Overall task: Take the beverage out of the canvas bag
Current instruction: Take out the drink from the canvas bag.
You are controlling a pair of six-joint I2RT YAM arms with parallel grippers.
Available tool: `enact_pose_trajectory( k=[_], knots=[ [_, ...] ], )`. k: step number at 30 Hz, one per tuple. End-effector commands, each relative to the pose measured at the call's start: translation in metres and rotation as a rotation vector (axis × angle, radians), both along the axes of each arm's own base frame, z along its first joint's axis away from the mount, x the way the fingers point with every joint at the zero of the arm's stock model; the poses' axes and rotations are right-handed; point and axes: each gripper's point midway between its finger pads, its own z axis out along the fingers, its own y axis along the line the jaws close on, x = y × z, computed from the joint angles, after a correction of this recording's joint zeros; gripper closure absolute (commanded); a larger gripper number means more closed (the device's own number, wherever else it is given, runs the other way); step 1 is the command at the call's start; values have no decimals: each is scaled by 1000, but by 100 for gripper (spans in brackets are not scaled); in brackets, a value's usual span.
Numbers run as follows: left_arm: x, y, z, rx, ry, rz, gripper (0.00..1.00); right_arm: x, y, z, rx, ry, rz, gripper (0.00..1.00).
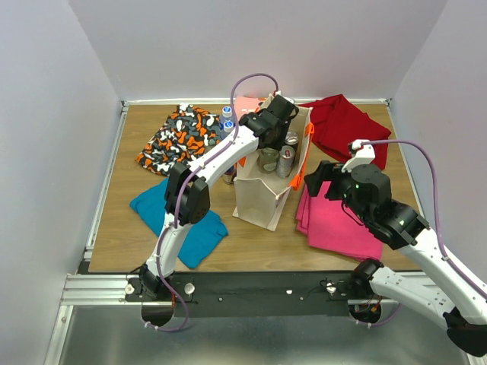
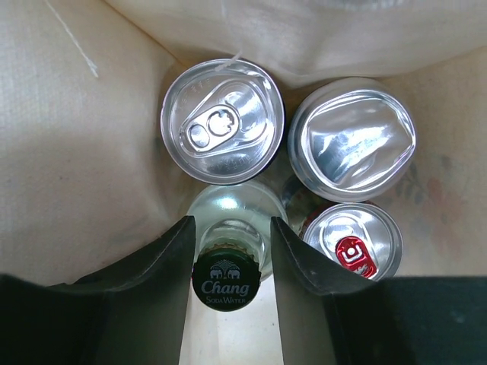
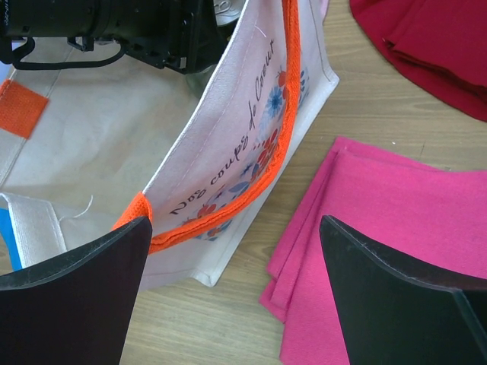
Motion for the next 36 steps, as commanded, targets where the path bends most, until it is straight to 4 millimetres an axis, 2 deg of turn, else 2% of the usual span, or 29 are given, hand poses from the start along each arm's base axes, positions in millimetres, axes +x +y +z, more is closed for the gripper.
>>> enact_pose_trajectory(
  k=[1, 5, 7, 8, 10, 15, 16, 17, 23, 31, 32, 36],
  knots=[
    [4, 1, 3, 13, -21, 8, 51, -1, -10, -6, -30, 3, -32, 0],
    [4, 1, 3, 15, -18, 6, 67, -1, -10, -6, -31, 4, -33, 0],
    [3, 2, 4, 14, -19, 6, 72, -1, -9, -6, -30, 3, -32, 0],
    [3, 2, 4, 15, -18, 8, 78, -1, -9, -6, -30, 3, -32, 0],
    [2, 3, 3, 16, -16, 9, 80, -1, -9, -6, -30, 3, -32, 0],
    [0, 5, 2, 20, -11, 11, 80, -1, -10, -5, -29, 2, -32, 0],
    [0, 5, 3, 20, -12, 14, 79, -1, -9, -6, -29, 3, -31, 0],
    [0, 6, 3, 20, -13, 15, 72, -1, -10, -5, -28, 2, -32, 0],
    [-1, 7, 3, 24, -12, 17, 71, -1, -9, -6, -28, 2, -31, 0],
    [-2, 9, 3, 27, -11, 20, 59, -1, -9, -7, -27, 4, -30, 0],
    [-2, 9, 3, 26, -10, 21, 55, -1, -9, -7, -27, 4, -30, 0],
    [-2, 11, 1, 35, -11, 31, 54, -1, -9, -7, -29, 4, -29, 0]
  ],
)
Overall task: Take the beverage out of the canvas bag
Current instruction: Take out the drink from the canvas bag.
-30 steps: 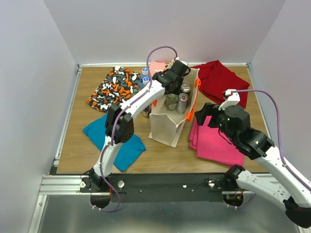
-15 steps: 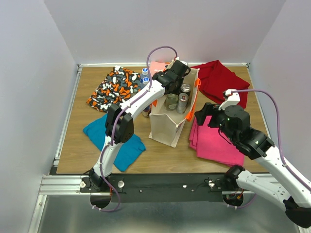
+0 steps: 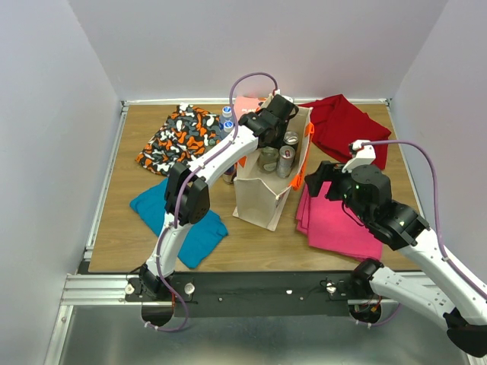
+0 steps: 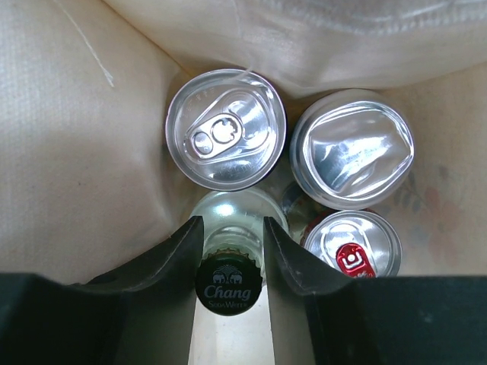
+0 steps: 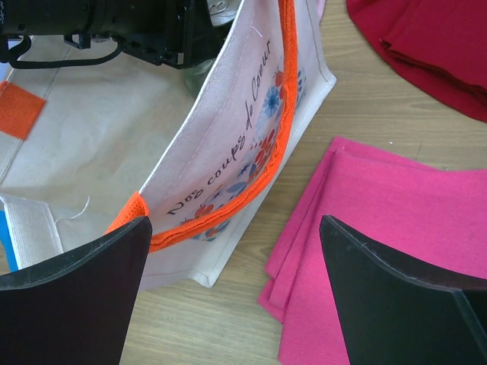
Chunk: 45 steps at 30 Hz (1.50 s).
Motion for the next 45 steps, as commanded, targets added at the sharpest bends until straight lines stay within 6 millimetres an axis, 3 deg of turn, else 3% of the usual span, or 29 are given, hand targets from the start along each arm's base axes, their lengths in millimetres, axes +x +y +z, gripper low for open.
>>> enact_pose_trajectory(
  k=[1, 12, 22, 25, 29, 45],
  knots=[
    [-5, 13, -2, 45, 7, 28, 53, -1, -7, -6, -26, 7, -22, 0],
    [-7, 16, -2, 56, 2, 32, 53, 1, -5, -5, -24, 5, -19, 0],
    [-9, 19, -3, 71, 5, 33, 80, 2, -4, -4, -28, 2, -15, 0],
    [-10, 20, -5, 74, 9, 34, 100, 1, -5, -3, -26, 0, -14, 0],
    [-12, 18, 1, 68, -11, 23, 100, 0, -6, -4, -28, 1, -17, 0],
    [-35, 12, 109, -87, -137, -86, 100, -7, -12, 2, 0, -12, -27, 0]
  ],
)
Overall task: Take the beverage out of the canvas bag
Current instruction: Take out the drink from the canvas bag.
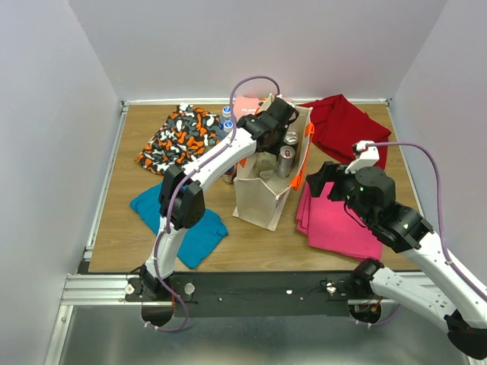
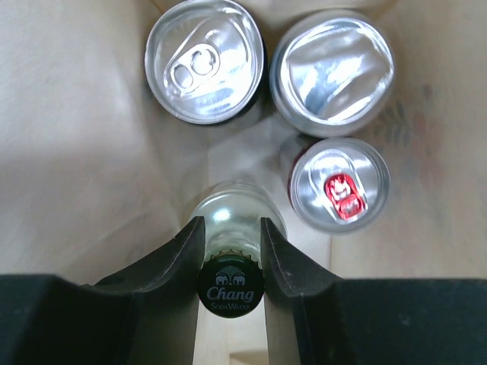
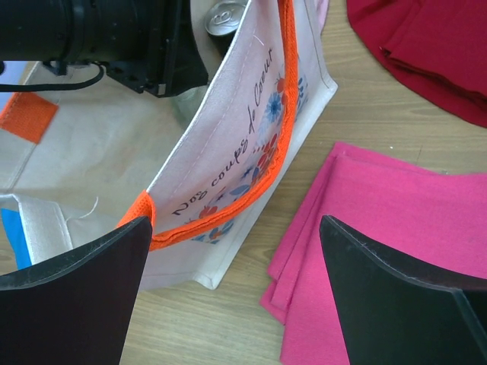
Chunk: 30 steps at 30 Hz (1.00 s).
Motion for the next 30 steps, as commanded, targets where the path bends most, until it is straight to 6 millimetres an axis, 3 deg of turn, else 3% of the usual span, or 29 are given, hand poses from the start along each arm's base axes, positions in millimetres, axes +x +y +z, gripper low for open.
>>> enact_pose_trajectory(
  k=[1, 14, 30],
  knots=[
    [-9, 3, 106, -142, -163, -41, 100, -5, -11, -3, -11, 2, -31, 0],
    [-30, 7, 153, -213, -185, -93, 100, -16, -21, 0, 12, -8, -45, 0],
    [-79, 14, 216, -333, -203, -247, 100, -16, -19, -5, 12, 6, -42, 0]
  ],
)
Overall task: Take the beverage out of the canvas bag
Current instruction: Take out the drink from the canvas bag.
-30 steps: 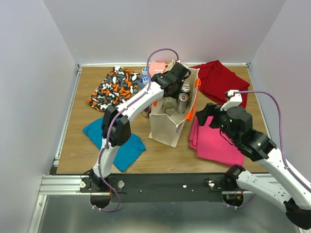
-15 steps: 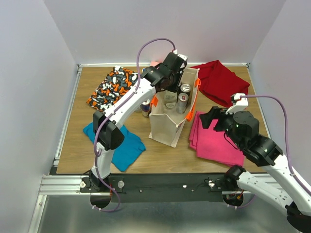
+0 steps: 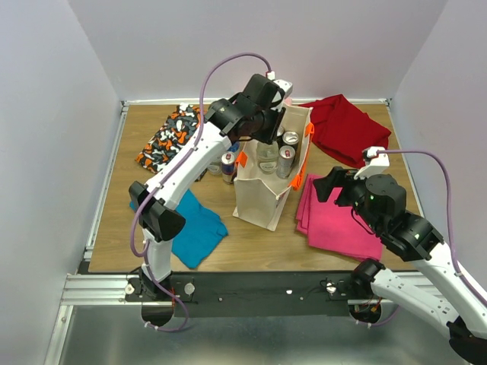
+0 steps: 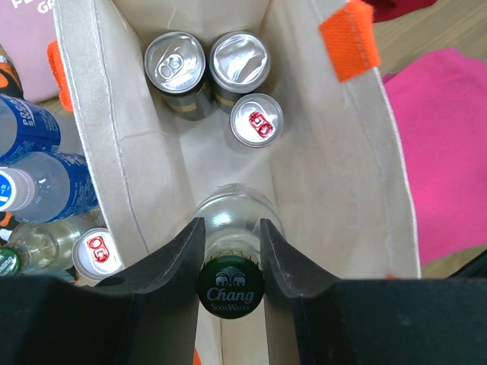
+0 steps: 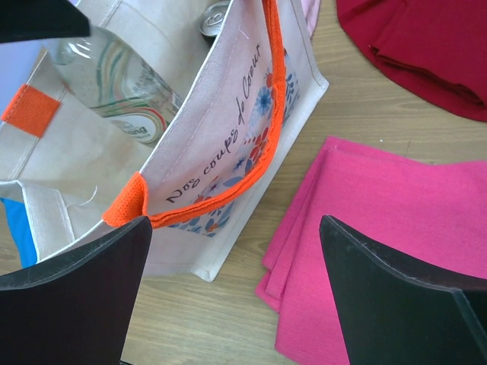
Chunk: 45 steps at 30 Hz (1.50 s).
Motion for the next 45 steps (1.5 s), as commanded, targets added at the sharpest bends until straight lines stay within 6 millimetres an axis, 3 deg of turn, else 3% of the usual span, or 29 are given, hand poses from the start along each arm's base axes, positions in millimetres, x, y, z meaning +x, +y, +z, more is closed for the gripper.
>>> enact_pose_trajectory(
  k=[1, 26, 34, 45],
  knots=[
    [-21, 4, 93, -175, -162, -69, 100, -1, -4, -8, -4, 20, -23, 0],
    [-49, 43, 174, -279, -319, -21, 100, -5, -5, -11, 2, 32, -18, 0],
    [-45, 66, 185, -244, -379, 68, 100, -4, -5, -14, -4, 36, -21, 0],
    [-50, 112, 219, -229, -507, 212, 100, -3, -2, -13, 4, 36, -10, 0]
  ],
)
